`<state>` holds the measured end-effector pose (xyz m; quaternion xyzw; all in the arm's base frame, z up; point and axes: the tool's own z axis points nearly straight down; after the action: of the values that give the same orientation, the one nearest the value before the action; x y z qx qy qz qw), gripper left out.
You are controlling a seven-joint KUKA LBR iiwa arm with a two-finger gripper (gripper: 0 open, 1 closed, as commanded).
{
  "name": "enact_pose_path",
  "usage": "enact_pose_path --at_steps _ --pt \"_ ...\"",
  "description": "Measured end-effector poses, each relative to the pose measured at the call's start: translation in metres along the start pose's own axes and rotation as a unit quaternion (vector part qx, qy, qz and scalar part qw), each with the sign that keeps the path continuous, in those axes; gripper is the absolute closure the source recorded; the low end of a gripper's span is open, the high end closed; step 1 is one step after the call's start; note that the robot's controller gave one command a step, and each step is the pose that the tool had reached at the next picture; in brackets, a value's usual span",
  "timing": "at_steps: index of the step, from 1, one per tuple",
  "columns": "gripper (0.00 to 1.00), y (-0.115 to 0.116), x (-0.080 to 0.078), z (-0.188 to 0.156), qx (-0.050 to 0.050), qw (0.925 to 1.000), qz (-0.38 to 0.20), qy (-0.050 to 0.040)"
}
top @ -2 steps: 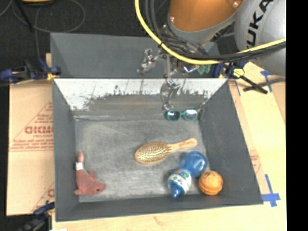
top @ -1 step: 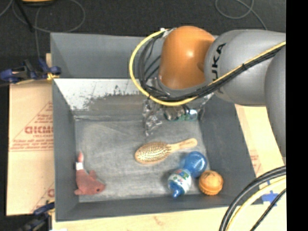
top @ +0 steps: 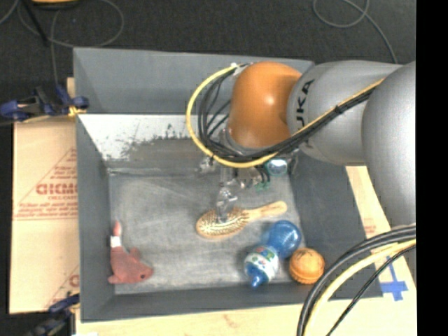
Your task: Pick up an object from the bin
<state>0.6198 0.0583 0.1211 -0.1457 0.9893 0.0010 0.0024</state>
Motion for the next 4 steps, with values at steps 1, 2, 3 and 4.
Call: enact_pose_path --at_steps 1,2,3,4 --pt "0.00 0.000 0.000 0.000 0.000 1.0000 0.000 -0.0001" --pt "1.00 -0.015 0.013 0.041 -0.005 0.9909 -0.134 0.0076" --pt "1.00 -0.015 0.013 0.041 -0.005 0.9910 -0.134 0.0075" --pt "1.00 -0.015 0.059 0.005 -0.001 0.9875 -0.157 0.0029"
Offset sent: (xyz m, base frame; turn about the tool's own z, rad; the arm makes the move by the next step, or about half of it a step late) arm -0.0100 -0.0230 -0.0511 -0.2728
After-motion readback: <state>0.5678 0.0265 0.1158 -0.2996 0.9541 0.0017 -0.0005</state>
